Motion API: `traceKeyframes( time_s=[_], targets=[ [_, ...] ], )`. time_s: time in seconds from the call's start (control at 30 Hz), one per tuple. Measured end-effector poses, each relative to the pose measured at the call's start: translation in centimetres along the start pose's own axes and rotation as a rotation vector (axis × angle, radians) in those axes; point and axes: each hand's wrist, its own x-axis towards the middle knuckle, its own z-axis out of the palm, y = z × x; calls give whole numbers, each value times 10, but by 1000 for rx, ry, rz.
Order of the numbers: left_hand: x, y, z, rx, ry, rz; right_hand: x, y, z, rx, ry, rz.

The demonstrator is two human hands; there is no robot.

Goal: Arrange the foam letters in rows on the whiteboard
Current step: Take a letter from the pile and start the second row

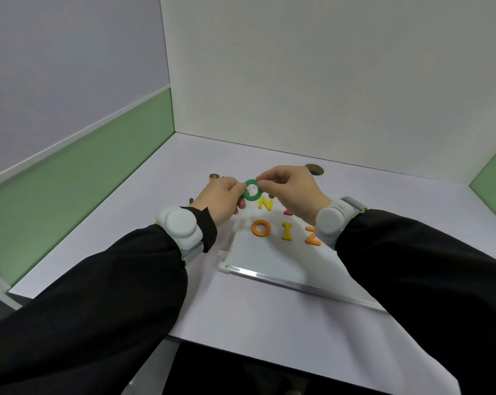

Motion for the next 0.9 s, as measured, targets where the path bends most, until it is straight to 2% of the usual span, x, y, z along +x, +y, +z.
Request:
traceKeyframes(
  time_s=[0.27, 0.53, 0.73, 0.9],
  targets=[
    [-12, 31, 43, -10, -113, 73, -30, 9, -63, -130, -107, 10],
    [-24, 52, 83, 46, -169, 89, -51, 26, -99, -186, -72, 55],
    [-38, 57, 110, 149, -205, 101, -61, 48, -120, -205, -20, 100],
    [-55, 58, 129, 361, -203, 235, -68, 66, -129, -235, -16, 107]
  ],
)
